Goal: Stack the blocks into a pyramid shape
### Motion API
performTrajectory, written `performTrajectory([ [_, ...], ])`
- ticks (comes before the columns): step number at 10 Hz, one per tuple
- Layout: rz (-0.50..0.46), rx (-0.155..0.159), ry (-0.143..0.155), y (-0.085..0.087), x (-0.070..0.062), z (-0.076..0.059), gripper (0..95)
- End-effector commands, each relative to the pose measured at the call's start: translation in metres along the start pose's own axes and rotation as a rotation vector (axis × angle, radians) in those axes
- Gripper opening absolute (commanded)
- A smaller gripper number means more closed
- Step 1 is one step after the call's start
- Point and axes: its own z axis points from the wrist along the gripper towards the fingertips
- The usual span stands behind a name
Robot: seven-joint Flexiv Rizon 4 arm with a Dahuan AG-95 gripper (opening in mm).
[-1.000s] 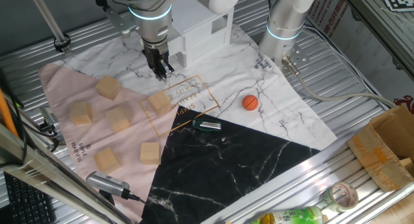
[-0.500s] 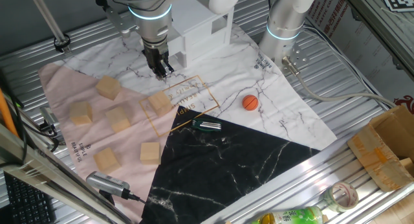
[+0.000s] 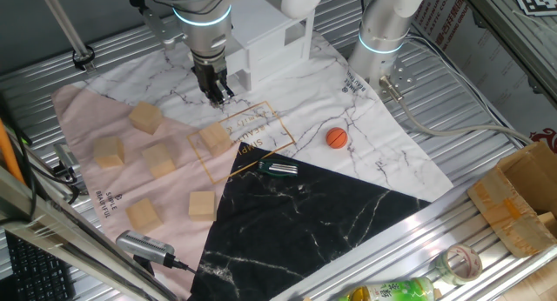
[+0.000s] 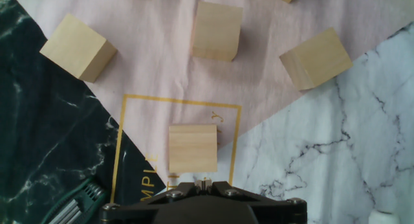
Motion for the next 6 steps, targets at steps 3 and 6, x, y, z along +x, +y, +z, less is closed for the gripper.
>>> performTrajectory([
  [3, 0.008, 0.003, 0.001, 0.0, 0.0, 0.0, 0.0],
  [6, -0.046, 0.004, 0.0, -0.038, -0.033, 0.016, 0.0],
])
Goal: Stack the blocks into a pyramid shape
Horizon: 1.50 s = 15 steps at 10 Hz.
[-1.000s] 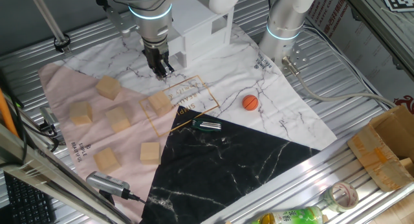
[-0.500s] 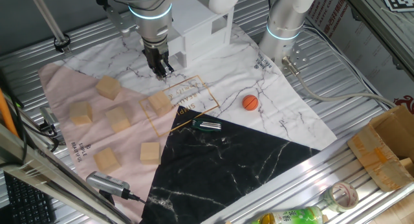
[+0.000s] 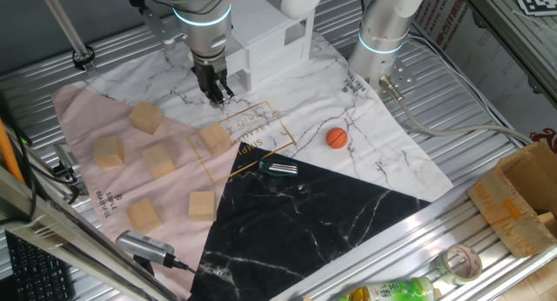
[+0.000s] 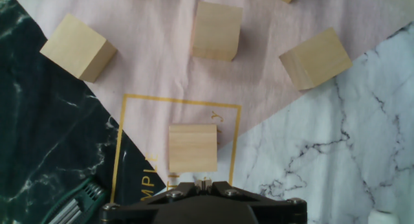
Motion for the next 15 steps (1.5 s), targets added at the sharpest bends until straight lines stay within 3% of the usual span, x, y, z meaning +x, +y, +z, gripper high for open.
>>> performTrajectory([
  [1, -0.048, -0.016, 0.021, -0.032, -0.039, 0.007, 0.0],
  [3, -0.091, -0.017, 0.021, -0.058, -0.075, 0.02, 0.0],
  [6, -0.161, -0.016, 0.021, -0.094, -0.11, 0.037, 0.0],
  [8, -0.277, -0.004, -0.003, -0.114, -0.113, 0.048, 0.0],
  [10, -0.425, 0.006, -0.021, -0.119, -0.111, 0.055, 0.0],
  [11, -0.565, 0.009, -0.021, -0.119, -0.112, 0.06, 0.0],
  [12, -0.676, -0.006, -0.016, -0.123, -0.11, 0.067, 0.0],
  [14, -0.71, -0.044, -0.028, -0.137, -0.109, 0.079, 0.0],
  [15, -0.704, -0.06, -0.015, -0.142, -0.112, 0.078, 0.0],
])
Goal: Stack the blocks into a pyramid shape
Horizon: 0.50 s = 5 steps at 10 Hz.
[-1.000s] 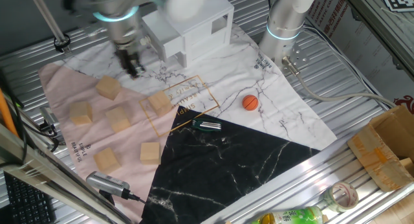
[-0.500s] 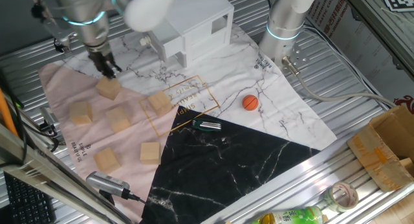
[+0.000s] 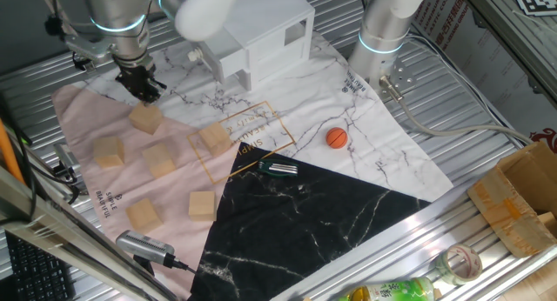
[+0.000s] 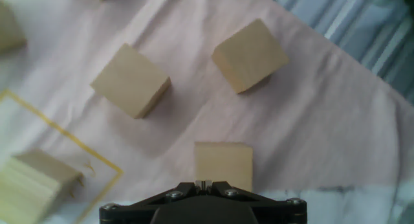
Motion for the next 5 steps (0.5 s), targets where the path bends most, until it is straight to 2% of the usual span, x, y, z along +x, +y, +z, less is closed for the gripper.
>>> performTrajectory([
  [1, -0.115, -0.069, 0.007, -0.0192, -0.0005, 0.003, 0.0],
  [3, -0.102, -0.091, 0.033, -0.0229, -0.0086, -0.0028, 0.0],
  [5, -0.071, -0.086, 0.04, -0.0229, -0.0085, -0.0028, 0.0],
])
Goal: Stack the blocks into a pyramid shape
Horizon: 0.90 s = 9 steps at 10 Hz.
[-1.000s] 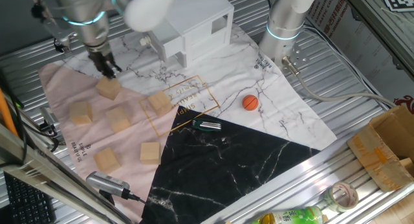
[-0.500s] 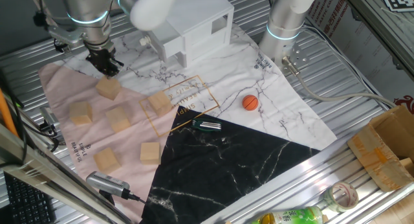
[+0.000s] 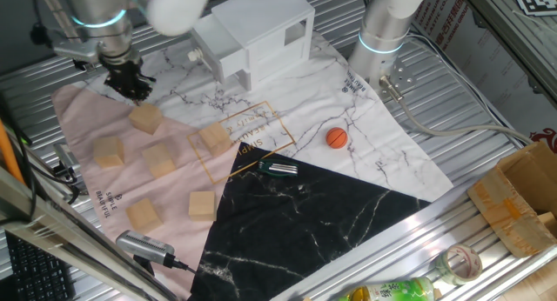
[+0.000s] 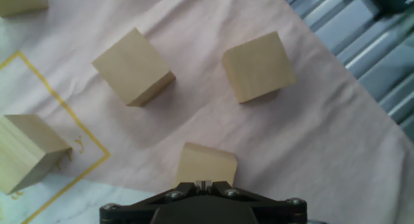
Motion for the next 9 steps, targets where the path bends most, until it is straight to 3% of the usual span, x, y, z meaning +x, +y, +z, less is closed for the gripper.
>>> performTrajectory([
  [1, 0.163, 0.006, 0.025, -0.0014, 0.0004, -0.0008, 0.0],
  [2, 0.232, 0.008, 0.023, -0.0015, 0.001, -0.001, 0.0],
  [9, 0.325, 0.033, 0.007, -0.001, 0.0069, -0.0009, 0.0],
])
